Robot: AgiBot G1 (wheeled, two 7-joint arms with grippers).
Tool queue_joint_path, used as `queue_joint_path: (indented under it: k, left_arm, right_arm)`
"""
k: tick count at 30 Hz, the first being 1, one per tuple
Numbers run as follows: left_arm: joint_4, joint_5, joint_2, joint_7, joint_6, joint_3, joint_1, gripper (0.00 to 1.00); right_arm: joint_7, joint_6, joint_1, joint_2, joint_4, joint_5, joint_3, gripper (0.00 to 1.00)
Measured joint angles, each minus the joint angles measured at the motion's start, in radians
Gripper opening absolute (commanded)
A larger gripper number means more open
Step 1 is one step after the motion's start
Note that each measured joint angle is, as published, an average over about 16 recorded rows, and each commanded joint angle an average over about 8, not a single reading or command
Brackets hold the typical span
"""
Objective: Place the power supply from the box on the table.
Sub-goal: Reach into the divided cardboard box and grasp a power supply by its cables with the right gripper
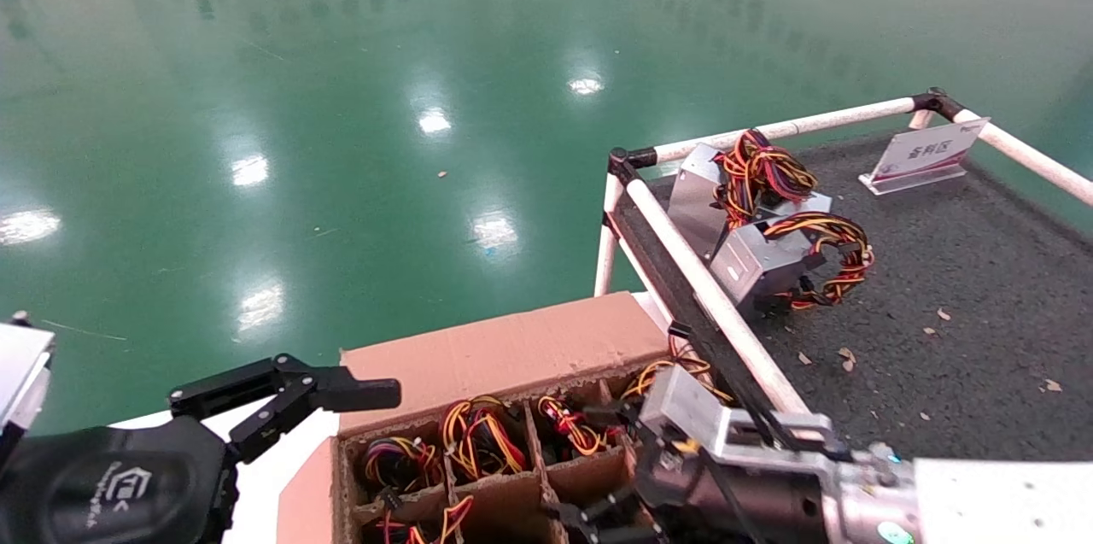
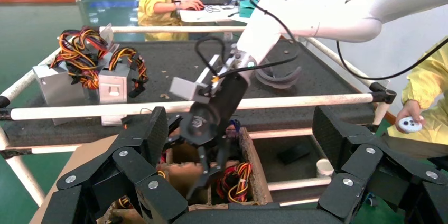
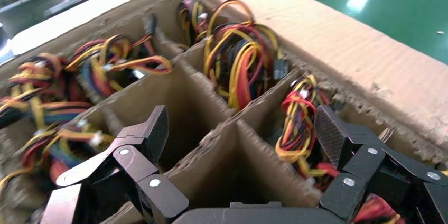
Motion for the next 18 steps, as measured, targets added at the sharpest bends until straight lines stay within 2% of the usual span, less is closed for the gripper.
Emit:
queue_joint_path:
  k: [3,4,11,12,18]
  left_arm:
    - [0.0,0.0,0.0,0.0,0.0,0.0,0.0,1.0]
    - [0.0,0.0,0.0,0.0,0.0,0.0,0.0,1.0]
    - [0.0,0.0,0.0,0.0,0.0,0.0,0.0,1.0]
    - [0.0,0.0,0.0,0.0,0.0,0.0,0.0,1.0]
    - [0.0,0.0,0.0,0.0,0.0,0.0,0.0,1.0]
  right_arm:
    - [-0.003,0.013,0.015,-0.024,-0.034,-0.012,-0.006,0.99]
    - [-0.005,0.017,0.019,-0.032,-0.045,-0.015,-0.007,0.94]
    - [-0.022,0.033,0.044,-0.076,-0.12,-0.027,-0.014,0.08]
    - [-0.025,0.034,0.046,-0.08,-0.129,-0.027,-0.014,0.01]
    - [-0.047,0.03,0.058,-0.095,-0.169,-0.023,-0.013,0.0]
